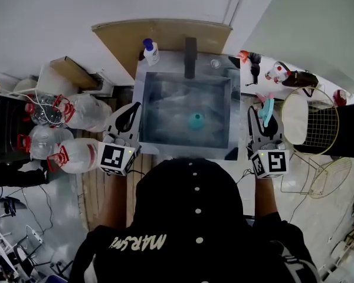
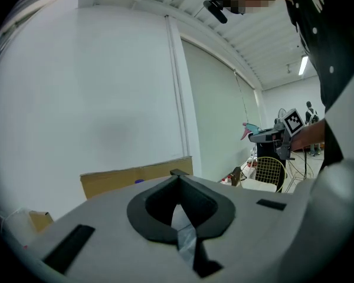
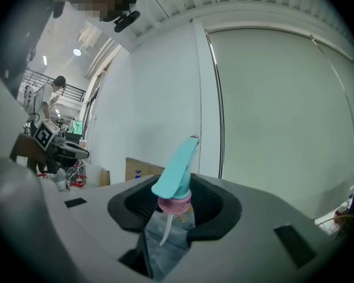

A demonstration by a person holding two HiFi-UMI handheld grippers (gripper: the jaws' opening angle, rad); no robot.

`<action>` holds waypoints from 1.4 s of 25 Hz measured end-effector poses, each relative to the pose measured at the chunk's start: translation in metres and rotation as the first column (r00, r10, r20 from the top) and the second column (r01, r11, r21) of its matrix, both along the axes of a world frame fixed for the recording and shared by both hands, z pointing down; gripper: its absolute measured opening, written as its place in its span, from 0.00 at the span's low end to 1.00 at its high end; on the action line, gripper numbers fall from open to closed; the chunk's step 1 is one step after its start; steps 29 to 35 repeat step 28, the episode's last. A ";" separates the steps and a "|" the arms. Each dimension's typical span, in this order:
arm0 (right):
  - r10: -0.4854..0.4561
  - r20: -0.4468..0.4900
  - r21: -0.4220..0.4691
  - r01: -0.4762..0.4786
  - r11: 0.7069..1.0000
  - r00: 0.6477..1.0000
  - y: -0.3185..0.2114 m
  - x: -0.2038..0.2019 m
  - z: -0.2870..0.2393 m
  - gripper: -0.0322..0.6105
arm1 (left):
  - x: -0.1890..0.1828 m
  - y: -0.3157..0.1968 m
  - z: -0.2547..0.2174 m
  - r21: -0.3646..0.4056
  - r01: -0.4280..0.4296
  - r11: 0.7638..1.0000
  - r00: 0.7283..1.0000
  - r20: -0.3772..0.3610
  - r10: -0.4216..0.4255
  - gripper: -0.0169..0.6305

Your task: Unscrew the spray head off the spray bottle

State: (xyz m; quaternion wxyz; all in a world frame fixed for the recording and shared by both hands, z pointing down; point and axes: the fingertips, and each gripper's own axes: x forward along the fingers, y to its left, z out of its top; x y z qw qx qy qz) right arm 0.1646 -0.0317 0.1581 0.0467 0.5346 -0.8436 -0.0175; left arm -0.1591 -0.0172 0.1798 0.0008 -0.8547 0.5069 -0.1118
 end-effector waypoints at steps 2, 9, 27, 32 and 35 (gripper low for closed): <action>-0.008 -0.002 0.004 0.008 1.000 1.000 0.000 -0.003 -0.002 0.30 | 0.005 -0.001 -0.001 0.008 -0.008 1.000 1.000 0.012 0.007 0.06; -0.033 0.006 0.004 0.033 0.999 0.999 0.000 -0.009 -0.007 0.30 | 0.016 -0.005 -0.004 0.027 -0.024 0.999 0.999 0.024 0.024 0.06; -0.041 0.007 0.033 0.040 0.999 0.999 -0.006 -0.015 -0.012 0.30 | 0.021 -0.011 -0.004 0.036 -0.015 0.999 1.000 0.027 0.014 0.06; -0.041 0.006 0.034 0.041 0.999 0.999 -0.006 -0.015 -0.013 0.30 | 0.020 -0.010 -0.004 0.034 -0.014 0.999 1.000 0.026 0.013 0.06; -0.041 0.006 0.034 0.041 0.999 0.999 -0.006 -0.015 -0.013 0.30 | 0.020 -0.010 -0.004 0.034 -0.014 0.999 1.000 0.026 0.013 0.06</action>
